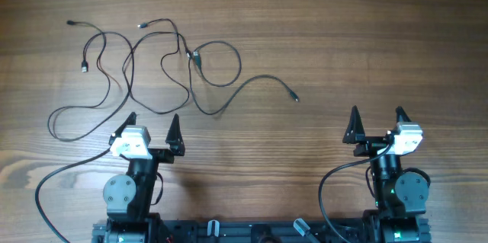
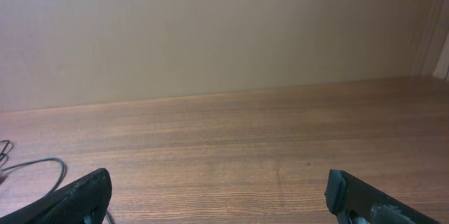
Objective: Untangle cables
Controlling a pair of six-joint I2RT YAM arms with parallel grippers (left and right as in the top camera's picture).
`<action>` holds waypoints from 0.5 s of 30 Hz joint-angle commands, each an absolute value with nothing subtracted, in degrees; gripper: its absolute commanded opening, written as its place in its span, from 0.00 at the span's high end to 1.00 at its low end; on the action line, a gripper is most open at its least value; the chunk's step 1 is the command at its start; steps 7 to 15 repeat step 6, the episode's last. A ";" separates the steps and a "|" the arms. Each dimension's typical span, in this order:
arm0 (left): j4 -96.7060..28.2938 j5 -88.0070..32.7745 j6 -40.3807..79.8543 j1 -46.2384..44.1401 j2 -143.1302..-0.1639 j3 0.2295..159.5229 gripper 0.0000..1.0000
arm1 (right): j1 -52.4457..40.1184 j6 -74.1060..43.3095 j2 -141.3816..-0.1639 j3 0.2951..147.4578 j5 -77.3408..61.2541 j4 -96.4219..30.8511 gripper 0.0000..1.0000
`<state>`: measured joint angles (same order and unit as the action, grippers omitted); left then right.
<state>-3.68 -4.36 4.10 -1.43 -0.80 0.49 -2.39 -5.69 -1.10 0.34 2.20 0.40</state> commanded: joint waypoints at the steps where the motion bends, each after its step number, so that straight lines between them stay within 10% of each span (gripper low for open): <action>1: -4.19 -3.79 3.20 -1.17 -0.30 0.34 0.00 | -2.07 -4.62 -0.27 0.30 2.87 0.67 0.00; 15: -4.19 -3.79 3.20 -1.17 -0.30 0.34 0.00 | -2.07 -4.60 -0.27 0.30 2.90 0.67 0.00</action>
